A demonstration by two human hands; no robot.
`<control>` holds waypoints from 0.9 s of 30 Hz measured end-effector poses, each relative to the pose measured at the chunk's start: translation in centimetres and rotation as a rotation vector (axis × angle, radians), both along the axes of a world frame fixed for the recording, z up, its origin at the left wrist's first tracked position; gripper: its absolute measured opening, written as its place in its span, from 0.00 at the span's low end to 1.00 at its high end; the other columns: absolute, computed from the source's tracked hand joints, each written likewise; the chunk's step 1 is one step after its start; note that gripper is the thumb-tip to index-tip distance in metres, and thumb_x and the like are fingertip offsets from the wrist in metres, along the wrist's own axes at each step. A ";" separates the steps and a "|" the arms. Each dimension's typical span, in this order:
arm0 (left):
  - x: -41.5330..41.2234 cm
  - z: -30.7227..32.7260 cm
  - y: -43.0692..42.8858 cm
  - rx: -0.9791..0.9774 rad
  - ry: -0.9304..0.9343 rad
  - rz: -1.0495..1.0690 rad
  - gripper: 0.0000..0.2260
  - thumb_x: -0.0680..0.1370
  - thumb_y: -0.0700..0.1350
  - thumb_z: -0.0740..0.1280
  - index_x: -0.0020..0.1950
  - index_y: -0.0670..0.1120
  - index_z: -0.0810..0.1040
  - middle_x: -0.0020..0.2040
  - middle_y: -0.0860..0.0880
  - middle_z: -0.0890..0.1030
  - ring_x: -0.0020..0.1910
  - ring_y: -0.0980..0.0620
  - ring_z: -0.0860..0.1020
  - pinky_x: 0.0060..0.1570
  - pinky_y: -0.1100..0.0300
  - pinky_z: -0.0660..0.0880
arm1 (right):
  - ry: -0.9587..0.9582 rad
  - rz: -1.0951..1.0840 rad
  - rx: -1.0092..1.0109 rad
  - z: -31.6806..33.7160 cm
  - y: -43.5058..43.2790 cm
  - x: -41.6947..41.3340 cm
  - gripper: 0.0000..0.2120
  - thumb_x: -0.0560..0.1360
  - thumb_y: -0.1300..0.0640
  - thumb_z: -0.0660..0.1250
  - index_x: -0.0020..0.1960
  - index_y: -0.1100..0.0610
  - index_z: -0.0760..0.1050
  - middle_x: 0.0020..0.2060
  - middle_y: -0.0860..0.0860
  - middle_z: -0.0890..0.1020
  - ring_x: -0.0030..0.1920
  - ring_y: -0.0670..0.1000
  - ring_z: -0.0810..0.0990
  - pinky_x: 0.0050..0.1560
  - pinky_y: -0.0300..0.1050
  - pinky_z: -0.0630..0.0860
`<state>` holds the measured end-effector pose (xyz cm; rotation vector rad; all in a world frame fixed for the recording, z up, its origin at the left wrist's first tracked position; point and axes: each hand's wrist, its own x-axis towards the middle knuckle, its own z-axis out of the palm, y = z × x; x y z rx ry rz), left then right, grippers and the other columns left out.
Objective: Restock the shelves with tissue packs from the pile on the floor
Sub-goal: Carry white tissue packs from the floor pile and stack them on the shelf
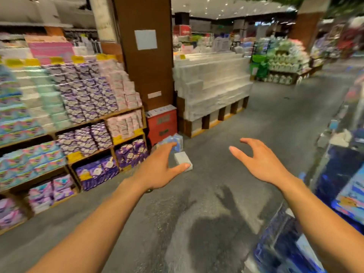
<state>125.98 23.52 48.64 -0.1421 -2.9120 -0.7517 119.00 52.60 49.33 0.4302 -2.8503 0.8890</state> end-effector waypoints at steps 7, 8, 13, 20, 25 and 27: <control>-23.3 1.5 -7.1 0.078 0.033 -0.006 0.31 0.77 0.62 0.67 0.75 0.49 0.66 0.73 0.49 0.70 0.65 0.53 0.70 0.58 0.61 0.66 | 0.031 0.003 0.040 3.6 -8.0 -25.0 0.34 0.77 0.34 0.62 0.76 0.54 0.68 0.75 0.55 0.71 0.74 0.55 0.69 0.72 0.50 0.65; -25.7 1.5 -8.2 0.080 0.029 0.008 0.32 0.77 0.63 0.67 0.76 0.50 0.64 0.75 0.50 0.68 0.68 0.52 0.69 0.60 0.60 0.66 | 0.039 0.013 0.062 4.2 -9.3 -27.7 0.34 0.77 0.34 0.62 0.76 0.54 0.68 0.75 0.54 0.70 0.74 0.55 0.68 0.71 0.50 0.65; -40.9 -0.8 -16.1 0.095 0.021 0.094 0.39 0.76 0.67 0.66 0.80 0.50 0.58 0.79 0.51 0.63 0.75 0.50 0.64 0.69 0.59 0.62 | 0.066 0.153 0.173 4.0 -17.7 -44.1 0.29 0.79 0.38 0.64 0.73 0.56 0.71 0.71 0.54 0.74 0.70 0.54 0.71 0.58 0.38 0.62; -64.0 -7.6 -27.7 -0.343 -0.172 0.165 0.43 0.74 0.76 0.51 0.83 0.54 0.49 0.83 0.48 0.44 0.81 0.45 0.43 0.78 0.40 0.45 | 0.023 0.320 0.609 -3.6 -30.7 -69.9 0.59 0.60 0.16 0.34 0.80 0.48 0.60 0.81 0.51 0.57 0.80 0.55 0.53 0.78 0.60 0.55; -79.7 -6.9 -33.3 -0.407 -0.228 0.193 0.42 0.74 0.76 0.47 0.82 0.56 0.44 0.83 0.49 0.40 0.81 0.46 0.39 0.78 0.38 0.42 | -0.041 0.374 0.633 -4.3 -37.2 -87.1 0.62 0.59 0.14 0.32 0.82 0.48 0.54 0.82 0.51 0.53 0.82 0.54 0.49 0.79 0.60 0.51; -85.2 -6.7 -34.7 -0.414 -0.234 0.223 0.44 0.72 0.76 0.44 0.83 0.55 0.43 0.83 0.48 0.40 0.81 0.46 0.39 0.78 0.39 0.41 | -0.064 0.438 0.652 -4.5 -39.6 -93.4 0.52 0.67 0.19 0.40 0.83 0.48 0.51 0.83 0.50 0.50 0.82 0.54 0.46 0.80 0.58 0.48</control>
